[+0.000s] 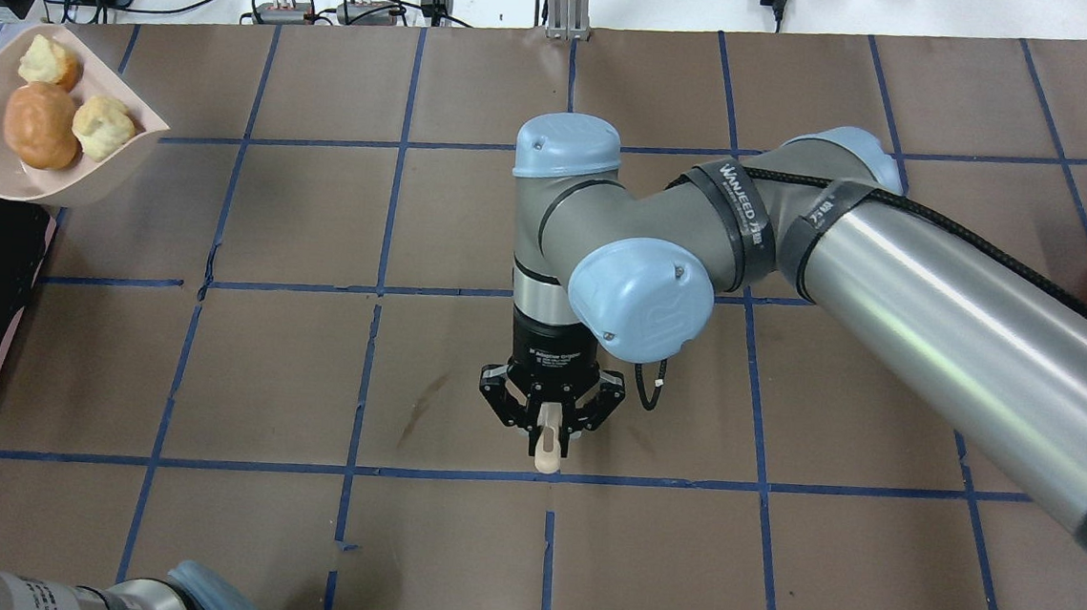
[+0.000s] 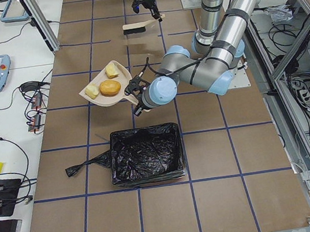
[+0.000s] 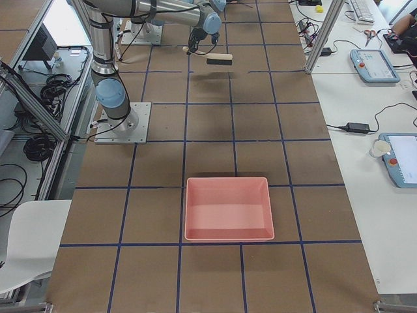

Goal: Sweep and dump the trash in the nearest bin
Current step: 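Lift the loaded dustpan toward the trash bag while the right gripper lowers the brush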

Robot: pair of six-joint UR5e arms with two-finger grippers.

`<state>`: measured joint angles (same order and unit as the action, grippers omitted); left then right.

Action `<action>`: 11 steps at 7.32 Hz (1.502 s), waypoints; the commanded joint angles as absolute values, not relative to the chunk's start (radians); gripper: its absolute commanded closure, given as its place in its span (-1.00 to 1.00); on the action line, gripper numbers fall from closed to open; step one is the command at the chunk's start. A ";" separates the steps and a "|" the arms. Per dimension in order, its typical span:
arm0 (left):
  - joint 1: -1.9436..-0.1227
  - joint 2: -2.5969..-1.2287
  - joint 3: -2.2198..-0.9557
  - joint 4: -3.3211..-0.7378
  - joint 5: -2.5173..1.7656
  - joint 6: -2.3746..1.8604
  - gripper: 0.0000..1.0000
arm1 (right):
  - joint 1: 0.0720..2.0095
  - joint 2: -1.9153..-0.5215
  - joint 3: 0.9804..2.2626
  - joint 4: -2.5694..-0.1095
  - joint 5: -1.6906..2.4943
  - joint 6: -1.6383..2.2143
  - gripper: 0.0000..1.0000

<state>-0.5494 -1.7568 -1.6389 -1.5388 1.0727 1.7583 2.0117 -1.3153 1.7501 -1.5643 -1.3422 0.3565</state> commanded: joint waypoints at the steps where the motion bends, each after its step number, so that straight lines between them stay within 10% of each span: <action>1: -0.413 -1.740 -1.603 -1.595 1.040 1.798 0.99 | 1.999 -1.358 1.831 -1.591 -1.391 0.272 0.96; 8: -0.293 -1.773 -1.405 -1.494 1.555 1.812 0.99 | 2.008 -1.302 1.852 -1.646 -1.356 0.261 0.76; 11: -0.296 -1.790 -1.419 -1.389 1.688 1.806 0.99 | 2.009 -1.255 1.847 -1.702 -1.358 0.262 -0.30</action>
<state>-0.2939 -1.7836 -1.4095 -1.4531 1.6011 1.8084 2.0079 -1.2727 1.8478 -1.6605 -1.3574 0.2581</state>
